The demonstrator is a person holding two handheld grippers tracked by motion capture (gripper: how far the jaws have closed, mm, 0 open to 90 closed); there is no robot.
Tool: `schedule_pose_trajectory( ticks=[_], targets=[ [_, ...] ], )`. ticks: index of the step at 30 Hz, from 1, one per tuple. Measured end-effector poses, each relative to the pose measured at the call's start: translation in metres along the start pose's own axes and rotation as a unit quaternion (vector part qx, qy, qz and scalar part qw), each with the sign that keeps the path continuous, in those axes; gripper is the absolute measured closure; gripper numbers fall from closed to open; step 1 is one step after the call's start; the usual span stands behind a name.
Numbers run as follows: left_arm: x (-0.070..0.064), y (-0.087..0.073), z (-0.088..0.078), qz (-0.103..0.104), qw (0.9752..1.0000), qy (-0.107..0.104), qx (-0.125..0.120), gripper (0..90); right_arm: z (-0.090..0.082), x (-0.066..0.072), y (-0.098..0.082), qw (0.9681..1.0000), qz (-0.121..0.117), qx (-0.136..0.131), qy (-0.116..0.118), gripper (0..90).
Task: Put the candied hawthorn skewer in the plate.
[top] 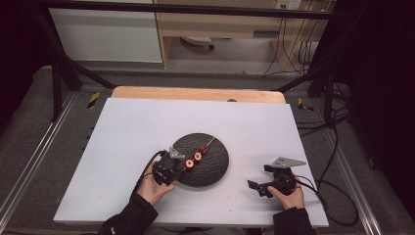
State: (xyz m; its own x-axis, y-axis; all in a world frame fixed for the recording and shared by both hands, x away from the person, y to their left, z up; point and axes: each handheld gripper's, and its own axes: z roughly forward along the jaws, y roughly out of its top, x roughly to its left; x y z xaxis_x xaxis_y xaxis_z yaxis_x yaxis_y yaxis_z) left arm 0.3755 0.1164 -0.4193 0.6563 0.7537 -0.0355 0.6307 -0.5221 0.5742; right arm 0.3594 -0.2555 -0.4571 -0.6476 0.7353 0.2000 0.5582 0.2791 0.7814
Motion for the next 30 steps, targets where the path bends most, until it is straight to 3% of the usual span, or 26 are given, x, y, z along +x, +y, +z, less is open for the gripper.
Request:
schedule_pose_trajectory(
  ticks=[9, 15, 22, 30],
  targets=[
    [-0.001, 0.001, 0.002, 0.0, 1.0, 0.004, -0.001, 87.5, 0.0, 0.0, 0.0, 1.0, 0.005, -0.005, 0.002, 1.8],
    [0.004, -0.003, -0.001, 0.003, 0.9996, -0.02, -0.02, 80.2, 0.0, 0.0, 0.0, 1.0, 0.005, -0.002, 0.001, 1.8],
    [0.017, -0.011, -0.018, 0.013, 0.9977, -0.023, -0.063, 60.1, 0.001, 0.0, 0.0, 1.0, 0.007, -0.003, 0.0, 1.8],
    [0.042, -0.03, -0.042, 0.006, 0.9952, -0.017, -0.096, 36.0, 0.0, 0.0, 0.0, 1.0, 0.009, -0.004, 0.001, 1.8]
  ],
)
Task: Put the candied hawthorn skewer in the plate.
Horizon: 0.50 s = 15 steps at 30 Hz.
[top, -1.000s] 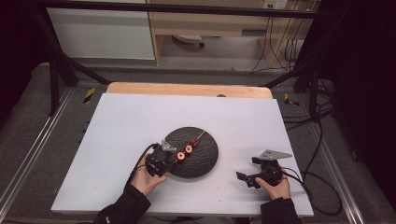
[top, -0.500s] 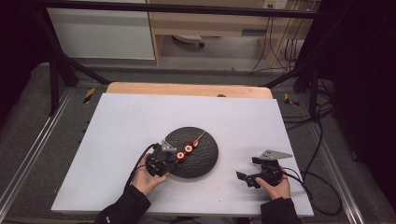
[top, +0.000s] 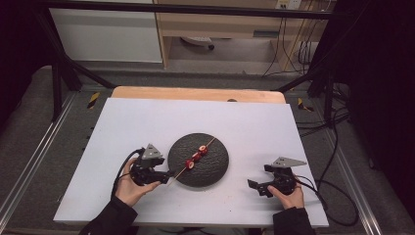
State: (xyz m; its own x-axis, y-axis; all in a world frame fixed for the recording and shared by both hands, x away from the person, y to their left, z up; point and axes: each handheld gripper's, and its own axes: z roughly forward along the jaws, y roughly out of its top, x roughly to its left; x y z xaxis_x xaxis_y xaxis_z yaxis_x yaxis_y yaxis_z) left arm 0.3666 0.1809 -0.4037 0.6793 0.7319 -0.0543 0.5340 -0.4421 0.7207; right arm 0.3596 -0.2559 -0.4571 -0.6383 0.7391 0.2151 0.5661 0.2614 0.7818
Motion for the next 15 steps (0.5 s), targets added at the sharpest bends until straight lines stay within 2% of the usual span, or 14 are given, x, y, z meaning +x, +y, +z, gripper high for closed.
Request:
schedule_pose_trajectory(
  ticks=[7, 15],
  targets=[
    [0.023, -0.025, -0.018, -0.012, 0.9997, 0.001, -0.022, 23.1, 0.0, 0.0, 0.0, 1.0, 0.001, -0.001, -0.002, 1.6],
    [0.04, -0.057, -0.024, -0.019, 0.9993, 0.001, -0.032, 12.2, -0.001, 0.001, 0.0, 1.0, 0.002, 0.0, -0.001, 1.2]
  ],
)
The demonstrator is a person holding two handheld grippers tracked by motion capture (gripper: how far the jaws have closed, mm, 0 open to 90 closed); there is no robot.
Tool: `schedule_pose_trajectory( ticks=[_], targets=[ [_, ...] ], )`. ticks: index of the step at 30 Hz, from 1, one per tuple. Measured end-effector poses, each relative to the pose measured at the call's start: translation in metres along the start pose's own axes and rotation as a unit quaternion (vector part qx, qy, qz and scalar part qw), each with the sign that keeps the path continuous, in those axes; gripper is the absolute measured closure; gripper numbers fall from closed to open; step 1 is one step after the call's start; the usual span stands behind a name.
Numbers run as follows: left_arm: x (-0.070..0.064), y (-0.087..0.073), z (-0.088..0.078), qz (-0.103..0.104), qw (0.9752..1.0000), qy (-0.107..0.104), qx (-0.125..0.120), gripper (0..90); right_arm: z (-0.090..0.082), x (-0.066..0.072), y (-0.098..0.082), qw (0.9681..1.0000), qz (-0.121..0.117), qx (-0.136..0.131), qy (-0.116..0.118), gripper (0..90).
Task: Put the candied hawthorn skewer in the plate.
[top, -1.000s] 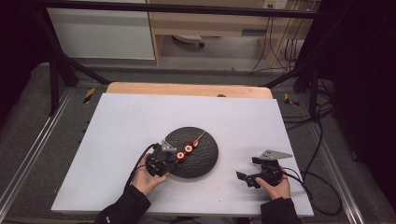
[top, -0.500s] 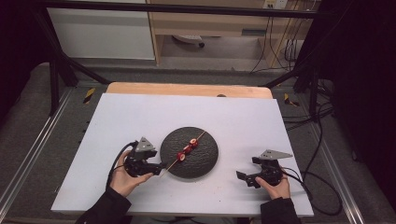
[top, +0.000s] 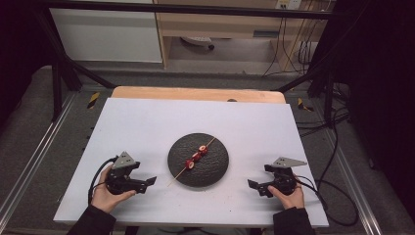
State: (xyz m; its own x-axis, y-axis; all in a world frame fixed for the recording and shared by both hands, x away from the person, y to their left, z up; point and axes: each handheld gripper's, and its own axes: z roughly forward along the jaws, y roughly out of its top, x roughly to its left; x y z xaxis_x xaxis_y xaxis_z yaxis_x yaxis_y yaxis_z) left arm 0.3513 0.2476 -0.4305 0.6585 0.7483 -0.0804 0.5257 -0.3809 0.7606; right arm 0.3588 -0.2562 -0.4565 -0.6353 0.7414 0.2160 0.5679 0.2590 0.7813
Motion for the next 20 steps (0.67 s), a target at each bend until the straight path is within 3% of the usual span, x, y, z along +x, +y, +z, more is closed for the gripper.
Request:
schedule_pose_trajectory(
  ticks=[9, 20],
  targets=[
    [0.017, -0.022, -0.007, -0.025, 0.9995, 0.015, -0.009, 6.0, -0.001, 0.001, -0.001, 1.0, -0.005, -0.001, 0.004, 0.7],
    [0.023, -0.028, -0.009, -0.021, 0.9996, 0.016, -0.012, 6.1, -0.003, 0.002, -0.004, 0.9998, -0.018, 0.004, 0.009, 0.5]
  ],
)
